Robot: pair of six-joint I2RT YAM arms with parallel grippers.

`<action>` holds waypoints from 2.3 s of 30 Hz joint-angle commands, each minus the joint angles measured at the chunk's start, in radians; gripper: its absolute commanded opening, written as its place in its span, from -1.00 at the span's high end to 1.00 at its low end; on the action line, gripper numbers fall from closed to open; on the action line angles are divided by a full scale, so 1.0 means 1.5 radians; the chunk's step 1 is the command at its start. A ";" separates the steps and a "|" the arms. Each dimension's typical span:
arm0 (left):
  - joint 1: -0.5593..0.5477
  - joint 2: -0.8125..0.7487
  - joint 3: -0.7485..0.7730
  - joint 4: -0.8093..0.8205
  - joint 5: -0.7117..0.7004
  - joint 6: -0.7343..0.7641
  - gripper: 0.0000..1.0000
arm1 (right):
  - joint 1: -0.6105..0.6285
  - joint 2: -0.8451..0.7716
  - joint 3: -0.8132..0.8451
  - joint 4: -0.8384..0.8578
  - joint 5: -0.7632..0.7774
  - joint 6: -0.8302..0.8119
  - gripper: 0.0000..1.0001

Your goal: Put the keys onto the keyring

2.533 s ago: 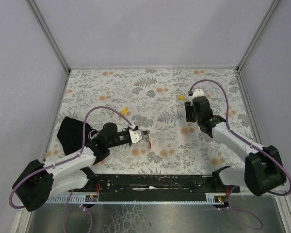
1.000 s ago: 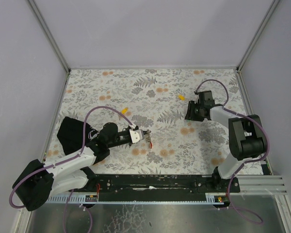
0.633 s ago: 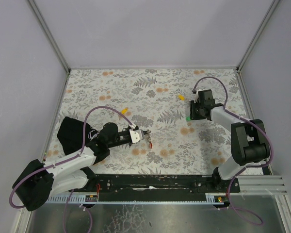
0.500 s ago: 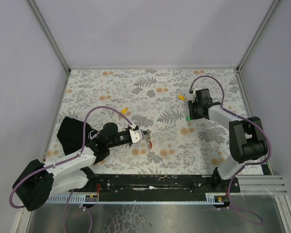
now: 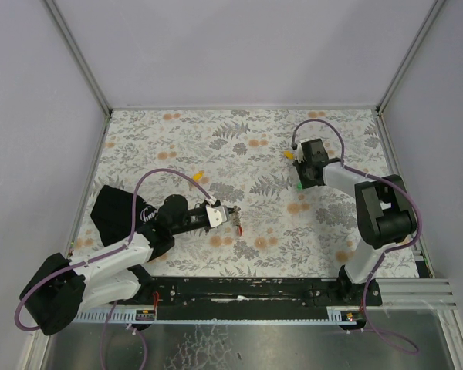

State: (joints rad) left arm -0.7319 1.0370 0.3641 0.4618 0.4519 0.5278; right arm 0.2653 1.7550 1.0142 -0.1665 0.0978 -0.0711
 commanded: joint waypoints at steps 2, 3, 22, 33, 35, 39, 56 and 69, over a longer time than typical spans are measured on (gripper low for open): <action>0.004 -0.008 0.017 0.007 -0.003 -0.004 1.00 | 0.010 0.005 0.027 0.009 0.042 -0.029 0.45; 0.004 -0.007 0.018 0.006 -0.003 -0.004 1.00 | 0.011 0.006 0.028 0.008 0.046 -0.030 0.45; 0.004 -0.010 0.019 0.002 0.001 -0.005 1.00 | 0.014 0.020 0.039 0.035 0.037 -0.035 0.46; 0.004 -0.012 0.018 -0.001 0.000 -0.005 1.00 | 0.014 0.026 0.039 0.028 0.073 -0.034 0.83; 0.004 -0.012 0.019 0.000 0.002 -0.004 1.00 | 0.015 0.017 0.038 0.019 0.061 -0.034 0.91; 0.003 -0.013 0.019 -0.001 0.002 -0.004 1.00 | 0.028 -0.019 0.027 -0.001 0.019 -0.030 0.99; 0.004 -0.028 0.019 -0.004 0.002 -0.002 1.00 | 0.170 -0.239 0.021 -0.334 -0.061 0.155 1.00; 0.004 -0.032 0.017 -0.005 0.003 -0.003 1.00 | 0.236 -0.152 0.062 -0.494 -0.063 0.164 0.98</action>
State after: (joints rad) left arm -0.7322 1.0061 0.3641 0.4477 0.4526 0.5278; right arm 0.6014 1.4448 1.0477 -0.8490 0.0063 0.1890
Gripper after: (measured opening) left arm 0.010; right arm 0.011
